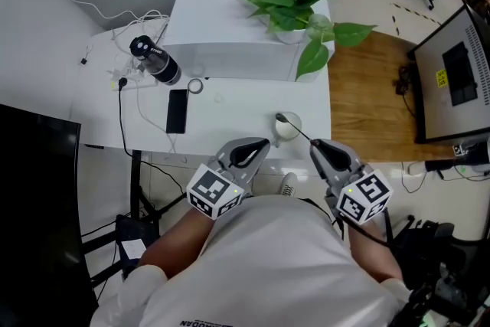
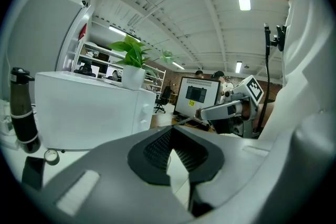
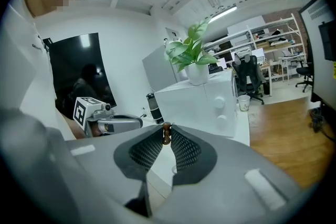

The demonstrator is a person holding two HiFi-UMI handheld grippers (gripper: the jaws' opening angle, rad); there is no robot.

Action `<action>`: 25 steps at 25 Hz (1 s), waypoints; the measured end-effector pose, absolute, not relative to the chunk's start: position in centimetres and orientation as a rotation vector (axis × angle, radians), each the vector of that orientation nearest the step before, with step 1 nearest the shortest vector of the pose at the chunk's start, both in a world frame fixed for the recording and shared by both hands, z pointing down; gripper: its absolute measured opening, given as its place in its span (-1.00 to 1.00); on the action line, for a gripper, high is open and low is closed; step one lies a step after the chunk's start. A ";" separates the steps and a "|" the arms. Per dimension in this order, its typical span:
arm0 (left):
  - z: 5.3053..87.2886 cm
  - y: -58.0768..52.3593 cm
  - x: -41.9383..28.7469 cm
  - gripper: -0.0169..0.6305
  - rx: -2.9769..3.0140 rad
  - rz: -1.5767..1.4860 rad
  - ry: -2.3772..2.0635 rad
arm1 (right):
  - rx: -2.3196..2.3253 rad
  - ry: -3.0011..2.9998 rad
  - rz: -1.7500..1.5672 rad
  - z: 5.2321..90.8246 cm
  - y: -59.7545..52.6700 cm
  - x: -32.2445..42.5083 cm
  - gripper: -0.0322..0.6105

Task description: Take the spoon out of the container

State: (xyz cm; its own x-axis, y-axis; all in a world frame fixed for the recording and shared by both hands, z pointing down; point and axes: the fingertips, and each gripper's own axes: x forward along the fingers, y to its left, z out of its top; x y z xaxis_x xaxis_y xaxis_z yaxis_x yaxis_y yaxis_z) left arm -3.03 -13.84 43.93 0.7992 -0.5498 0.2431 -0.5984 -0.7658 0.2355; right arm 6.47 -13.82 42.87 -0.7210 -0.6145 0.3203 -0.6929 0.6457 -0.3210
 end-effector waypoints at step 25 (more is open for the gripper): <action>44.3 -13.6 -3.9 -0.94 2.716 0.260 -0.813 | 1.190 -2.637 0.636 43.3 -13.3 5.9 -0.73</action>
